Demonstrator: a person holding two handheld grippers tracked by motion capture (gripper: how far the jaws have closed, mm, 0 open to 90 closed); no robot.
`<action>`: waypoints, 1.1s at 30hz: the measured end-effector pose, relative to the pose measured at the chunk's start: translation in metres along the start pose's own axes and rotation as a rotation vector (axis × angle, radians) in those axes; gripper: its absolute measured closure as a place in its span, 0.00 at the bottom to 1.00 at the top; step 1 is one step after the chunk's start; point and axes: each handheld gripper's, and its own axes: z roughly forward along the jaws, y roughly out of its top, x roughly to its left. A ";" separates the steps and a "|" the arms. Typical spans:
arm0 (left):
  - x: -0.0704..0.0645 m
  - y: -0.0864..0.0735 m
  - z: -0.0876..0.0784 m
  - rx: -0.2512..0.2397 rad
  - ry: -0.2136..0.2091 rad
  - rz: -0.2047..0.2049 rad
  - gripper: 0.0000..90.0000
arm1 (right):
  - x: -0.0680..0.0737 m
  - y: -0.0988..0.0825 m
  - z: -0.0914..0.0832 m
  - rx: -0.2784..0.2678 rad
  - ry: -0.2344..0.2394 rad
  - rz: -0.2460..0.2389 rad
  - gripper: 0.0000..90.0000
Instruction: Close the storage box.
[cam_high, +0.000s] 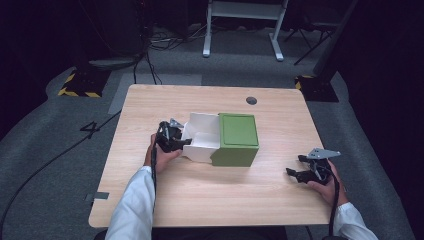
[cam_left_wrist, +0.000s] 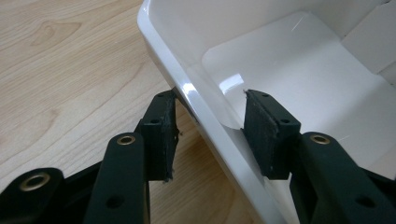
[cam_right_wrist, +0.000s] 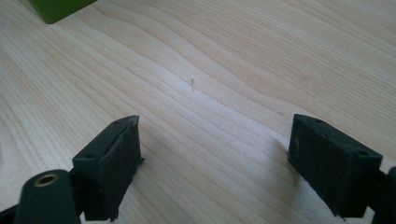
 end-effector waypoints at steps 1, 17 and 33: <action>-0.001 0.001 0.001 0.002 0.001 0.003 0.61 | 0.000 0.000 0.000 0.000 0.000 0.000 0.19; -0.027 0.014 0.020 0.000 -0.026 0.009 0.60 | 0.000 0.000 0.000 0.000 0.000 -0.001 0.19; -0.054 0.028 0.030 -0.013 -0.069 0.054 0.57 | 0.000 0.000 0.000 0.000 0.001 -0.001 0.19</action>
